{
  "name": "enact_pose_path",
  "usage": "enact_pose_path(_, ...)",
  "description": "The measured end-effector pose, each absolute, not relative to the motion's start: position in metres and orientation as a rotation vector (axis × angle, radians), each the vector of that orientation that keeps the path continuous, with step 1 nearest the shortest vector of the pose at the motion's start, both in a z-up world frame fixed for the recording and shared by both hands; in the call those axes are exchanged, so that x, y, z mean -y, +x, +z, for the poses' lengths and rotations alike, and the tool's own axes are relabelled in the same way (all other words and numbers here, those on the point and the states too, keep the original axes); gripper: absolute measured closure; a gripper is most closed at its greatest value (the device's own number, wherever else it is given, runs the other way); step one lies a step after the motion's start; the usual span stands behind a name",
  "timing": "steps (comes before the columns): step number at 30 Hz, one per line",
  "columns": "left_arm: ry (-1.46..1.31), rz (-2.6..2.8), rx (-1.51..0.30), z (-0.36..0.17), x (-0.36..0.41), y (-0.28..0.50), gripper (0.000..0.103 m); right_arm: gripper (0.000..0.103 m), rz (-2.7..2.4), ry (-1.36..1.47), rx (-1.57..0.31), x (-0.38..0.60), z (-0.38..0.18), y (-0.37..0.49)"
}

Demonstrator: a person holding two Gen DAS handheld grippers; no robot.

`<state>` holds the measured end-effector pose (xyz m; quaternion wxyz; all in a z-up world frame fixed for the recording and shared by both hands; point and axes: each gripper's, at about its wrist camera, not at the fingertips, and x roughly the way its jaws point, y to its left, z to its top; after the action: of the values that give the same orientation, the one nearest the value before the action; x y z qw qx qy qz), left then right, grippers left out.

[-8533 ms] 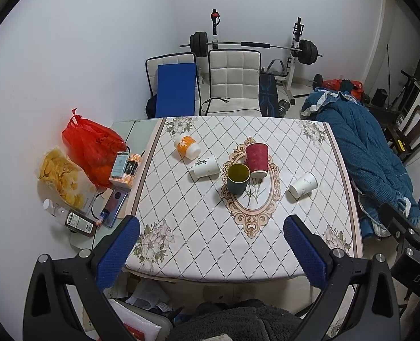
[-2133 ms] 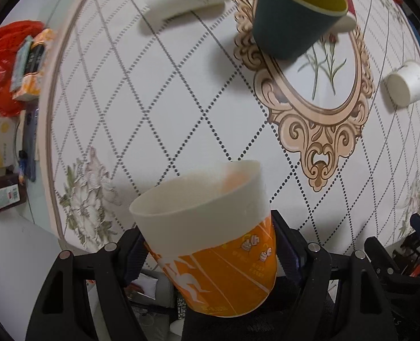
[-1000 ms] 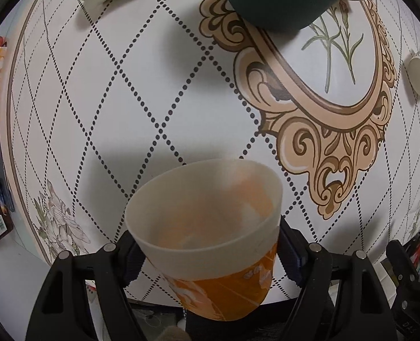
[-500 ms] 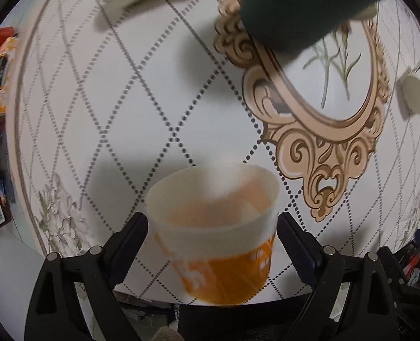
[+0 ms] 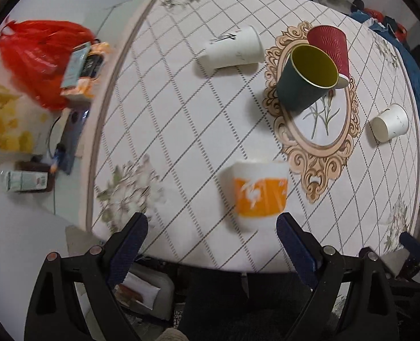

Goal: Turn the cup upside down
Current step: 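Set the orange-and-white cup upright beside the mirror-frame print, open left tool, then roll the right tool and close it around the orange-and-white cup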

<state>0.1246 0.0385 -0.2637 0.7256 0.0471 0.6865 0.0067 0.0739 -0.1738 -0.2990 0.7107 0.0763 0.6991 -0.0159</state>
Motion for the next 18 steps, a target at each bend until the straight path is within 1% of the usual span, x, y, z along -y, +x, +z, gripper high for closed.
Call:
enact_pose_path(8, 0.100, 0.011, -1.460, -0.240, -0.068, 0.093, 0.010, 0.000, 0.006, 0.179, -1.463, 0.136, -0.247, 0.063)
enact_pose_path(18, 0.061, 0.015, -1.407, -0.226, -0.114, 0.080, 0.010, 0.000, -0.001, 0.151, -1.416, 0.093, -0.225, 0.053)
